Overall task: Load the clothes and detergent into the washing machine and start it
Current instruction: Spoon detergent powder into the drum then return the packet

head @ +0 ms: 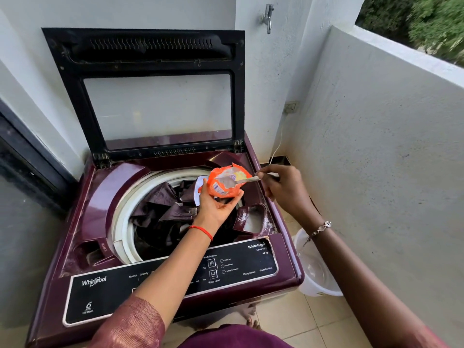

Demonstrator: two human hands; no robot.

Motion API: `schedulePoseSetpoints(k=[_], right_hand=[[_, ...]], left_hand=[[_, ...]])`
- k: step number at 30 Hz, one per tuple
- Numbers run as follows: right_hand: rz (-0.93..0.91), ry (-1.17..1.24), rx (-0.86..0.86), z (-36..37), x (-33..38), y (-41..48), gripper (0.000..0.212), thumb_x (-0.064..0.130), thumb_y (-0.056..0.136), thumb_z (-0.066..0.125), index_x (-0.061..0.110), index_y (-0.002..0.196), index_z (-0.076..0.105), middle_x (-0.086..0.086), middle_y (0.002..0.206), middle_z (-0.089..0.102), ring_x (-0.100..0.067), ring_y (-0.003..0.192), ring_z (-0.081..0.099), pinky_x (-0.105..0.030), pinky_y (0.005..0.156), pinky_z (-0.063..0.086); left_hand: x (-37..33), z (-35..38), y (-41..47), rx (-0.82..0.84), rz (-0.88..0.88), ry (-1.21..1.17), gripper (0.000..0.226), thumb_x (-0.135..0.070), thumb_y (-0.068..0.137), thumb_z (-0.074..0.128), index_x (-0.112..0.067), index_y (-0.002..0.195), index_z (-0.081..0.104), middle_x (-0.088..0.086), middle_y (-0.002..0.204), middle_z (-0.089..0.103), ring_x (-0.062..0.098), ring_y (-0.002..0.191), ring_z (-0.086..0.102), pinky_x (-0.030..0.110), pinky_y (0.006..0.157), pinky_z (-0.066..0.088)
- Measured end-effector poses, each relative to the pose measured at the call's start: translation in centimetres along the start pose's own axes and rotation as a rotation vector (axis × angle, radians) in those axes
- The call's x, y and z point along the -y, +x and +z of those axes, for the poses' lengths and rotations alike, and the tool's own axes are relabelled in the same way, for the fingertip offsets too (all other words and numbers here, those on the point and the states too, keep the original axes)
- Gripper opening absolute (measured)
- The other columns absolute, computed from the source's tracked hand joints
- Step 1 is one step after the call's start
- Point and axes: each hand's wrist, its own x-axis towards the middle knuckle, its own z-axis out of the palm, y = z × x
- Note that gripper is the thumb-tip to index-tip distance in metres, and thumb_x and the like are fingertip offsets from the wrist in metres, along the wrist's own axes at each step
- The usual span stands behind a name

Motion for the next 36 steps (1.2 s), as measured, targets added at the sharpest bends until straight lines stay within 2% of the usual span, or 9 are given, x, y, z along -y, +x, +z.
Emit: schedulePoseSetpoints(k=[4,8,11,15,19,23,27,32,36], right_hand=[[0.06,0.146,0.104,0.7,0.4,0.8,0.054,0.014,0.079,0.071,0.016,0.127,0.045,0.002,0.075,0.061,-0.02,0.063,0.06,-0.037,0.062,0.054],[0.082,0.144,0.073,0.9,-0.5,1.1,0.077,0.014,0.063,0.083,0.018,0.129,0.042,0.004,0.092,0.056,-0.009,0.072,0.054,-0.028,0.072,0.051],[0.101,0.178,0.121,1.6,-0.5,0.8,0.044,0.008,0.067,0.08,0.014,0.106,0.059,-0.003,0.102,0.061,-0.015,0.078,0.059,-0.029,0.071,0.054],[0.121,0.258,0.007,2.1,0.1,0.4,0.017,0.004,0.074,0.074,0.0,0.089,0.068,-0.006,0.081,0.068,-0.009,0.07,0.062,-0.023,0.069,0.054],[0.167,0.294,-0.161,1.9,0.2,-0.2,0.015,0.005,0.075,0.073,0.018,0.07,0.068,0.0,0.073,0.069,-0.004,0.061,0.065,-0.023,0.06,0.055],[0.208,0.284,-0.342,0.7,0.1,-1.2,0.022,0.006,0.076,0.074,0.022,0.064,0.067,-0.002,0.068,0.068,-0.005,0.05,0.063,-0.021,0.046,0.053],[0.253,0.27,-0.454,-1.5,-0.2,-2.2,0.018,0.006,0.077,0.073,0.019,0.065,0.067,-0.016,0.074,0.07,-0.019,0.055,0.067,-0.033,0.052,0.057],[0.314,0.25,-0.618,-5.6,-0.8,-3.6,0.019,0.004,0.076,0.071,0.017,0.061,0.067,-0.022,0.074,0.069,-0.032,0.065,0.067,-0.056,0.065,0.057],[0.307,0.24,-0.655,-9.8,-1.5,-5.6,0.023,-0.001,0.074,0.07,0.018,0.061,0.067,-0.021,0.076,0.07,-0.026,0.068,0.065,-0.048,0.071,0.056]], left_hand=[[-0.2,1.1,-0.6,0.0,-0.029,-0.01,0.06,-0.047,0.093,0.045,-0.004,0.134,0.044,0.022,0.14,0.041,0.04,0.127,0.043,0.054,0.079,0.052],[-0.4,1.8,-1.0,0.004,-0.035,0.043,0.058,-0.045,0.095,0.041,-0.002,0.134,0.044,0.025,0.137,0.043,0.044,0.122,0.046,0.05,0.046,0.055],[-0.3,2.7,-2.6,0.072,-0.076,0.162,0.047,-0.039,0.098,0.032,-0.003,0.117,0.054,0.024,0.114,0.057,0.04,0.093,0.057,0.051,0.05,0.054],[-0.3,2.5,-3.4,0.134,-0.218,0.259,0.056,-0.052,0.094,0.031,-0.002,0.104,0.054,0.027,0.1,0.057,0.046,0.073,0.065,0.059,0.057,0.053],[-0.9,1.8,-3.6,0.044,-0.302,0.25,0.071,-0.058,0.091,0.039,0.0,0.132,0.038,0.025,0.117,0.052,0.052,0.122,0.043,0.065,0.097,0.032],[-0.2,2.4,-4.1,0.026,-0.103,0.526,0.052,-0.035,0.094,0.047,-0.012,0.139,0.035,0.015,0.126,0.045,0.033,0.117,0.045,0.052,0.091,0.041],[2.6,3.9,-4.7,0.315,0.195,0.862,0.05,-0.009,0.083,0.061,-0.021,0.13,0.048,0.007,0.129,0.054,0.013,0.107,0.05,0.029,0.089,0.039],[8.7,5.9,-3.6,0.649,0.588,1.45,0.098,-0.015,0.061,0.083,-0.013,0.143,0.03,0.01,0.146,0.034,0.021,0.135,0.035,0.038,0.113,0.032],[13.5,8.5,-3.9,0.802,0.667,1.451,0.081,-0.006,0.073,0.075,-0.007,0.141,0.031,0.009,0.138,0.041,0.014,0.123,0.044,0.015,0.104,0.036]])
